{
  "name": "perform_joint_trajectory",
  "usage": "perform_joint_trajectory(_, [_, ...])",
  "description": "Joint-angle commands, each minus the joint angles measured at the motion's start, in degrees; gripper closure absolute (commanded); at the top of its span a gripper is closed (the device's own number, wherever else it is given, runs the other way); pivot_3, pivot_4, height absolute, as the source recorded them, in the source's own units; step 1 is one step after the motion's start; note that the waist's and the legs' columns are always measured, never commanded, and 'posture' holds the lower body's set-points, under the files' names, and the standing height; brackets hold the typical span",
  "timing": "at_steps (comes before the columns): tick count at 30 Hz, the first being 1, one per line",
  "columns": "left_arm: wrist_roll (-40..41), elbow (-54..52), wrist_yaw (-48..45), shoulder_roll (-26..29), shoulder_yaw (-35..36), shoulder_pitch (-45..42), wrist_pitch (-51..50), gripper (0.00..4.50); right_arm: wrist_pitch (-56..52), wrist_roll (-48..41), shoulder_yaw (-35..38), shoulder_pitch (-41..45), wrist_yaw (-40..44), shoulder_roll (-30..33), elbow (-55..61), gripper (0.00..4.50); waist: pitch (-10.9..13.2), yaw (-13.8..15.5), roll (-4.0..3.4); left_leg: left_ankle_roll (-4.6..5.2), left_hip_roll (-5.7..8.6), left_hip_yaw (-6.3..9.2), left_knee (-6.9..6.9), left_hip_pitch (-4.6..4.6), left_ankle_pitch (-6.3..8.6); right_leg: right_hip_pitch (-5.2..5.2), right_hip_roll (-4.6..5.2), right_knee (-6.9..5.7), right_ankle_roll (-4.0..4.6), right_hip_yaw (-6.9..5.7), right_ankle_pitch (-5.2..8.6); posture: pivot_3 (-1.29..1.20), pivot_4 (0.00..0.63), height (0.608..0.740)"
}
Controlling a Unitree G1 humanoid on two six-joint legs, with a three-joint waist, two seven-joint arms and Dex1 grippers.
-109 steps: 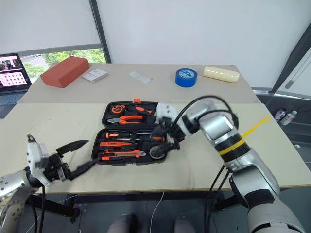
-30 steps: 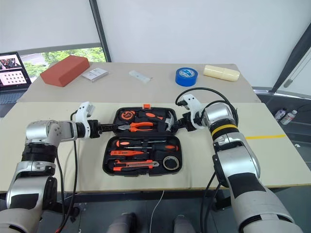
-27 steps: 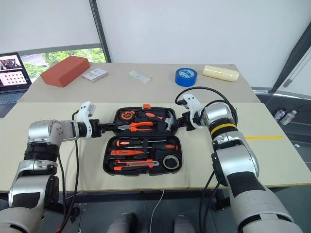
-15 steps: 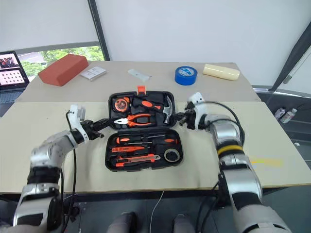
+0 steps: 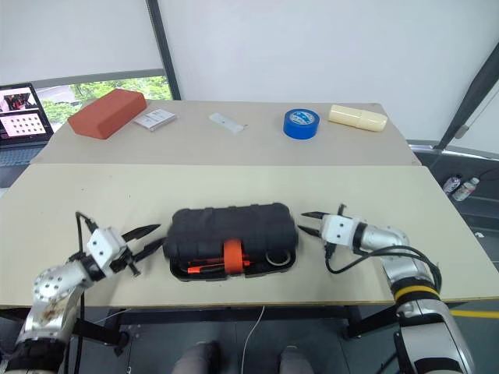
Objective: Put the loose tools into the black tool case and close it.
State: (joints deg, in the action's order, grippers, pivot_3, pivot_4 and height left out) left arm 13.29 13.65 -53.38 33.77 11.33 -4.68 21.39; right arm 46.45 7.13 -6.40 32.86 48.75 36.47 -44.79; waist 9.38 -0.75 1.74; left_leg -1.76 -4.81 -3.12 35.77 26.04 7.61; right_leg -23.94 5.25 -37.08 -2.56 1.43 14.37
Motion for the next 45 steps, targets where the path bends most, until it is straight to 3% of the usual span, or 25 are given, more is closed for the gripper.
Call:
perform_joint_trajectory(1, [6.2, -1.8, -1.7, 2.1, 3.5, 1.1, -3.9, 1.31, 1.6, -5.5, 1.8, -0.7, 3.3, 3.0, 3.2, 1.49, 0.0, -0.1, 0.00, 0.06, 0.00, -0.01, 0.01, -0.01, -0.04, -0.01, -0.01, -0.01, 0.02, 0.03, -0.08, 0.00, 0.150, 0.740])
perform_joint_trajectory(3, [8.4, -1.8, -1.4, 2.4, 4.4, 0.7, -7.3, 1.24, -3.4, -12.3, 3.0, -3.0, 8.9, 4.1, 6.6, 1.64, 0.0, -0.2, 0.00, 0.14, -0.01, -0.01, 0.01, -0.06, -0.12, 0.02, -0.02, -0.01, 0.04, 0.03, -0.20, 0.00, 0.150, 0.740])
perform_joint_trajectory(5, [8.8, -1.3, -1.2, 3.2, 4.0, -1.1, -10.2, 1.23, -15.6, -21.1, 3.5, -7.3, 16.0, 6.0, 15.1, 2.12, 0.0, 0.1, 0.01, 0.14, -0.02, 0.00, 0.01, -0.27, -0.12, 0.30, -0.01, 0.02, 0.04, 0.03, -0.19, 0.00, 0.150, 0.740])
perform_joint_trajectory(8, [7.9, 0.5, -0.7, 3.8, 2.6, -6.0, -14.4, 1.97, -27.5, -27.3, 2.6, -13.4, 21.7, 9.3, 27.6, 3.14, 0.0, 0.7, -0.02, 0.14, -0.02, 0.00, 0.00, -0.66, -0.11, 0.78, 0.03, 0.07, 0.04, 0.01, -0.06, 0.00, 0.150, 0.740])
perform_joint_trajectory(12, [5.4, 5.6, -1.7, 3.7, -1.2, -16.1, -18.4, 3.38, -38.8, -28.8, -0.2, -19.3, 24.6, 11.8, 40.5, 4.48, 0.0, 1.1, -0.02, 0.13, -0.02, 0.01, 0.05, -0.68, -0.11, 0.78, 0.00, 0.07, 0.09, 0.01, 0.04, 0.00, 0.150, 0.740])
perform_joint_trajectory(15, [1.8, 12.8, -3.7, 3.4, -4.9, -23.4, -17.4, 4.47, -44.2, -29.3, -2.4, -20.6, 25.4, 11.2, 46.4, 4.50, 0.0, 1.2, -0.01, 0.10, -0.01, 0.01, 0.10, -0.69, -0.09, 0.76, -0.04, 0.08, -0.11, 0.01, 0.13, 0.00, 0.150, 0.740])
perform_joint_trajectory(20, [-0.1, 24.1, -9.3, 1.9, -9.4, -31.6, -21.9, 4.47, -46.6, -23.4, -6.3, -16.2, 22.9, 7.1, 44.9, 4.50, 0.0, 0.7, 0.00, 0.13, -0.02, 0.03, 0.09, -0.65, -0.10, 0.69, -0.11, 0.08, -0.29, 0.02, 0.06, 0.00, 0.150, 0.740])
perform_joint_trajectory(27, [1.0, 29.8, -19.0, 0.4, -10.5, -32.8, -20.4, 4.47, -44.5, -16.3, -8.9, -7.9, 18.4, -0.7, 35.8, 4.50, 0.1, 0.4, 0.08, 0.14, -0.03, 0.06, 0.08, -0.45, -0.11, 0.54, -0.15, 0.05, -0.21, 0.03, 0.02, 0.00, 0.150, 0.740])
perform_joint_trajectory(31, [4.7, 22.8, -21.8, 0.8, -8.1, -26.6, -23.2, 4.47, -39.1, -12.7, -7.6, -1.8, 13.1, -5.2, 25.2, 4.50, 0.1, -0.2, 0.08, 0.14, -0.02, 0.04, 0.11, -0.46, -0.11, 0.56, -0.12, 0.04, -0.22, 0.03, -0.01, 0.00, 0.150, 0.740])
perform_joint_trajectory(37, [8.9, 8.9, -17.3, 2.5, -2.0, -14.8, -26.5, 4.47, -31.0, -10.1, -6.1, 4.8, 9.5, -9.0, 11.7, 4.50, 0.1, -0.5, 0.09, 0.14, -0.05, 0.05, 0.05, -0.48, -0.11, 0.56, -0.12, 0.00, 0.00, 0.03, -0.12, 0.00, 0.150, 0.740])
perform_joint_trajectory(41, [14.9, -1.1, -16.8, 4.6, 3.3, -11.0, -30.1, 4.47, -28.4, -12.0, -4.7, 4.3, 11.9, -8.3, 10.2, 4.50, 0.1, -0.4, 0.11, 0.14, -0.06, 0.04, -0.04, -0.47, -0.11, 0.52, -0.12, 0.03, 0.03, 0.03, -0.07, 0.00, 0.150, 0.740])
perform_joint_trajectory(45, [20.5, -12.9, -15.9, 5.6, 1.2, -13.8, -39.9, 4.47, -28.0, -15.5, -2.4, 0.2, 15.6, -7.0, 13.7, 4.50, 0.2, 0.5, 0.09, 0.14, -0.04, 0.07, -0.03, -0.46, -0.11, 0.57, -0.09, 0.03, 0.02, 0.00, -0.06, 0.00, 0.150, 0.740])
